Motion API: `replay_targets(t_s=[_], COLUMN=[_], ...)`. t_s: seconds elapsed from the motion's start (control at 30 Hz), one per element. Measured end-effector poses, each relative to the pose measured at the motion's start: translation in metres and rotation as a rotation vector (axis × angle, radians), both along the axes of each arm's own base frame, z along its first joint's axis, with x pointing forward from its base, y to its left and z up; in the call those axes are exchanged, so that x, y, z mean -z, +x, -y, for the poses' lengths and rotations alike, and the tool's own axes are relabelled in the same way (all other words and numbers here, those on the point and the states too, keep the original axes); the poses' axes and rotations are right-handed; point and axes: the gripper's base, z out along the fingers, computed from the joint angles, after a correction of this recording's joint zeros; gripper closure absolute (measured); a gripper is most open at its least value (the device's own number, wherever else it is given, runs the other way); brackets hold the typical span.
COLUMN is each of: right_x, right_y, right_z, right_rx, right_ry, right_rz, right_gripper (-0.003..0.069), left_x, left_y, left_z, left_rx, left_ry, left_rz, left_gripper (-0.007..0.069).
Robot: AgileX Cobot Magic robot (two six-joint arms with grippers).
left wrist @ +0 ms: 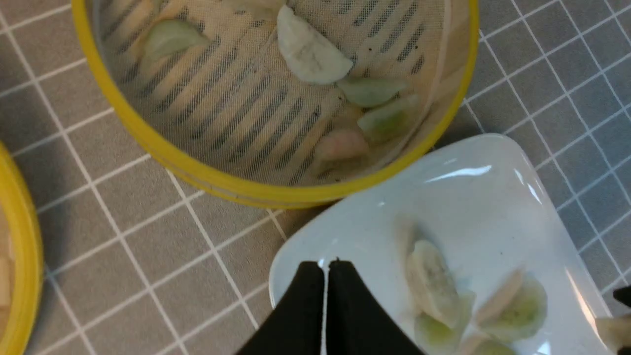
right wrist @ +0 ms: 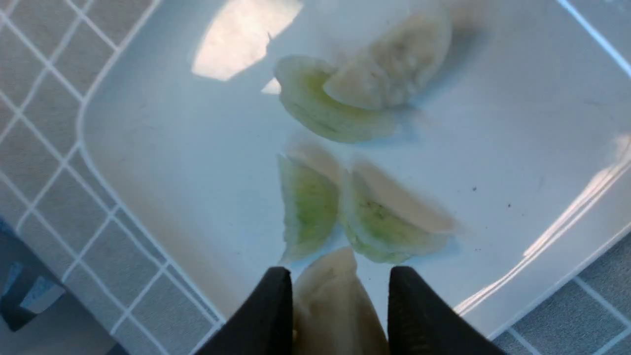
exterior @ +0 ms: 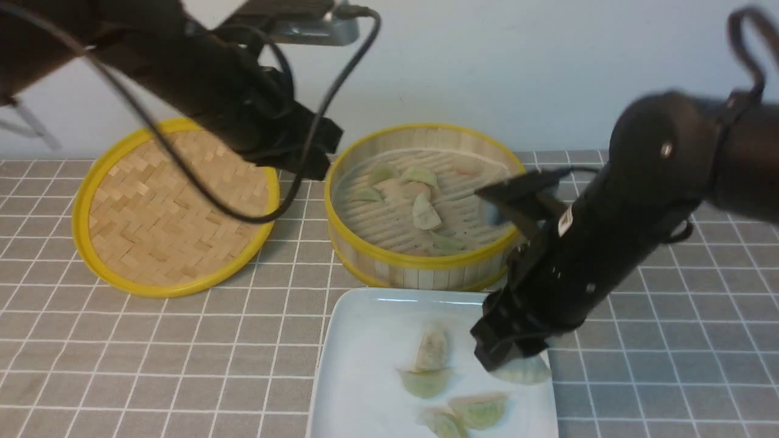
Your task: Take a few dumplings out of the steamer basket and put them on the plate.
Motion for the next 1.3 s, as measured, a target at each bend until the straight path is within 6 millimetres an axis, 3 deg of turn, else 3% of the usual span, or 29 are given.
replay_targets(t_s=[0.2, 0.33, 0.47, 0.5, 0.63, 0.83, 1.3], right_x=[0.029, 0.037, 0.041, 0.041, 0.041, 0.041, 0.041], right_y=[0.013, 0.019, 0.020, 0.020, 0.019, 0.018, 0.015], right_z=[-0.004, -0.006, -0.008, -0.008, -0.008, -0.008, -0.009], right_rx=[0.107, 0.126, 0.140, 0.141, 0.143, 0.140, 0.146], right_ry=[0.008, 0.011, 0.018, 0.020, 0.020, 0.017, 0.024], right_rz=[0.030, 0.041, 0.033, 0.032, 0.014, -0.002, -0.037], right_gripper=[0.0426, 0.0403, 0.0260, 0.0253, 0.0134, 0.0110, 0.0110], left_x=[0.026, 0.043, 0.071, 0.072, 0.098, 0.126, 0.161], left_y=[0.056, 0.080, 0.106, 0.108, 0.121, 0.129, 0.134], left_z=[0.020, 0.027, 0.033, 0.033, 0.036, 0.039, 0.053], left_rx=[0.051, 0.093, 0.113, 0.113, 0.133, 0.211, 0.272], left_ry=[0.030, 0.046, 0.064, 0.064, 0.090, 0.181, 0.294], left_rz=[-0.006, 0.024, 0.089, 0.098, 0.150, 0.188, 0.232], left_gripper=[0.0629, 0.0624, 0.0550, 0.0544, 0.0401, 0.0247, 0.0226])
